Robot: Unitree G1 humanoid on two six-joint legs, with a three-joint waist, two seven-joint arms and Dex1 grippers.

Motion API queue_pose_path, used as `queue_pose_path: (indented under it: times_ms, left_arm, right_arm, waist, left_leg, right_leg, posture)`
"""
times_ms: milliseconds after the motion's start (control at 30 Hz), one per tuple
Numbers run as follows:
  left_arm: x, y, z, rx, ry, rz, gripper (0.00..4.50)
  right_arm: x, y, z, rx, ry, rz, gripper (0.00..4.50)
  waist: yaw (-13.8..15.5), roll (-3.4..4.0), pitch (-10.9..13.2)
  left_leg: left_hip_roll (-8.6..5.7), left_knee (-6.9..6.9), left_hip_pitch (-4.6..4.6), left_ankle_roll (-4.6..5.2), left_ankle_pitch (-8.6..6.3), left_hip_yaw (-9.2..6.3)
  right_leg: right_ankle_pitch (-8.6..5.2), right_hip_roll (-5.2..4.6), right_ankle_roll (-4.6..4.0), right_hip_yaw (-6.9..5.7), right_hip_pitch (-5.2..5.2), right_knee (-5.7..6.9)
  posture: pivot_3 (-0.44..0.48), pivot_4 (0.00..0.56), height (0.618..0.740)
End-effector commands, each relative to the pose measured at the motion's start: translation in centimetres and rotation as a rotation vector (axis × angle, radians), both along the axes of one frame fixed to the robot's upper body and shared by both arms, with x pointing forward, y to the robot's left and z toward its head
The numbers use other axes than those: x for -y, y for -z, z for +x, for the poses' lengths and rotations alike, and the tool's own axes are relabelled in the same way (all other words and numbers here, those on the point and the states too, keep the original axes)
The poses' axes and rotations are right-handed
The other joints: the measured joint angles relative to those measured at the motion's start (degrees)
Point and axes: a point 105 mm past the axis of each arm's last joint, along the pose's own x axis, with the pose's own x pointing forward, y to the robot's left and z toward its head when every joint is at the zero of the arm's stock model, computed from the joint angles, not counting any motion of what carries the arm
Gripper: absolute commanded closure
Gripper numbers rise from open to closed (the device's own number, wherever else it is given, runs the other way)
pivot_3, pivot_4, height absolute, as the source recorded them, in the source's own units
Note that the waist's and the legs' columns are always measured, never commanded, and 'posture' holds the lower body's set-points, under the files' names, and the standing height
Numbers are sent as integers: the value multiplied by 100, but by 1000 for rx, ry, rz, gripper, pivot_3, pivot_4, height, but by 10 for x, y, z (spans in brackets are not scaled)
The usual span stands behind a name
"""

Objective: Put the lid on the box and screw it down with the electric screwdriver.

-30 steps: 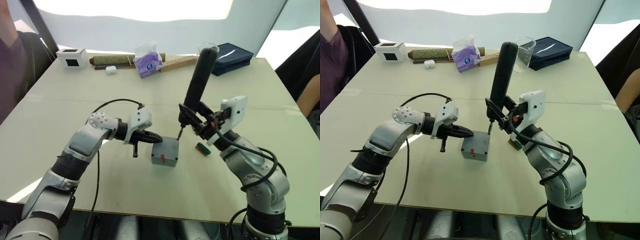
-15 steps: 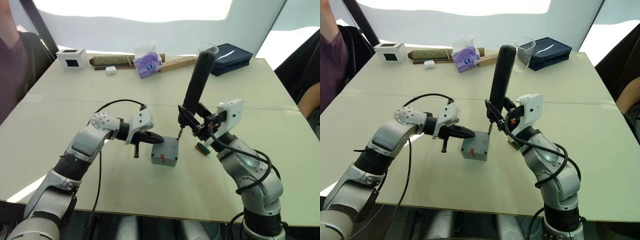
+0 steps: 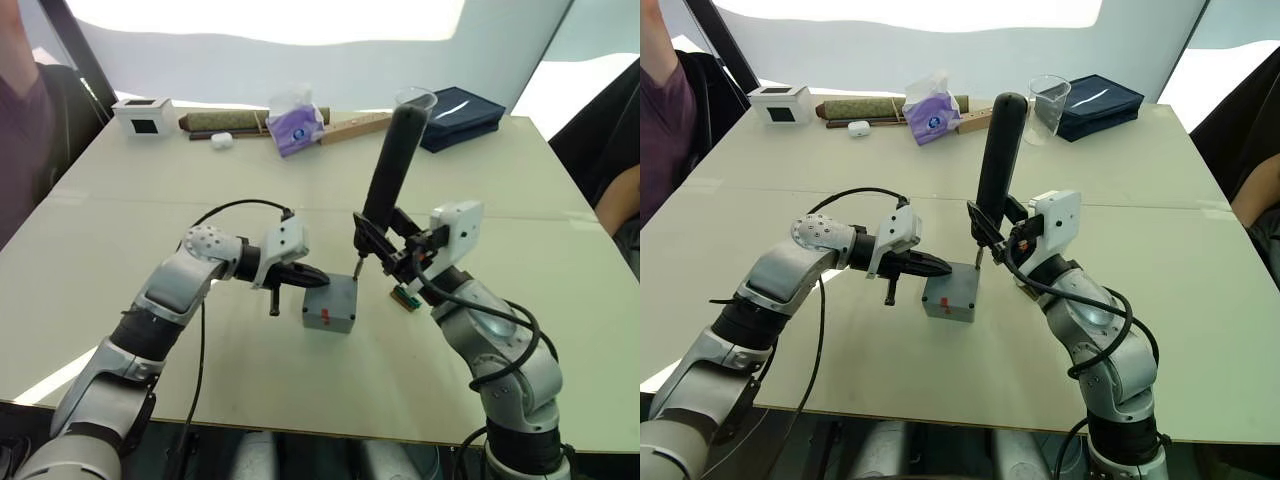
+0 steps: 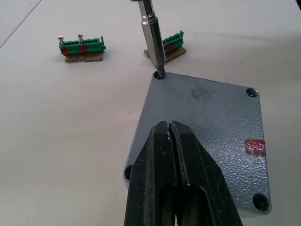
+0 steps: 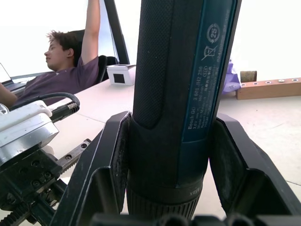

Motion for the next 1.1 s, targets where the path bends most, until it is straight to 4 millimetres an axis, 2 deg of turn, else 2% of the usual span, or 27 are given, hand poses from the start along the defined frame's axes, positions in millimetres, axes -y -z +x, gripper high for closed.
queue_pose_path:
  times_ms: [33,167,267,400,600,833,1100]
  left_arm:
    - [-3,6,1,-19,-10,16,4500]
    - [-5,9,-1,-30,-8,27,4500]
    - [-7,12,-3,-37,-7,36,4500]
    - [-8,19,-6,-56,-7,48,4500]
    - [-7,21,-8,-66,-8,42,4500]
    - [-6,23,-8,-73,-15,36,4500]
    - [-6,24,-9,-76,-19,31,4500]
  right_arm:
    - [4,22,1,-12,28,-49,2658]
    - [0,31,-2,-18,13,-96,2658]
    - [-4,42,-4,-53,-11,-146,2658]
    - [-9,59,0,-183,-29,-150,2658]
    - [-8,59,6,-201,-9,-175,2658]
    - [-6,65,6,-211,-6,-193,2658]
    - [-6,60,4,-184,-14,-178,2658]
  waist:
    - [0,-4,-7]
    - [-7,-8,-24]
    - [-8,-9,-26]
    - [-11,-36,-70]
    - [-7,-72,-105]
    - [-7,-73,-109]
    - [-6,-75,-120]
  left_leg:
    - [0,0,1,0,0,0]
    - [0,0,21,0,0,1]
    - [0,-9,77,3,-2,3]
    - [1,-16,113,10,-7,3]
    - [3,-24,147,16,-11,2]
    - [5,-31,178,32,-21,1]
    - [8,-36,183,45,-29,-2]
  right_leg:
    - [0,0,0,0,1,0]
    - [0,0,0,1,23,0]
    - [-2,1,-1,3,77,-9]
    - [-6,3,-6,3,113,-18]
    - [-11,3,-13,3,146,-23]
    - [-12,3,-15,3,181,-42]
    - [-12,1,-14,3,196,-67]
  posture:
    - [0,150,740]
    - [0,150,740]
    - [0,150,740]
    - [0,150,740]
    - [0,150,740]
    - [0,150,740]
    - [0,150,740]
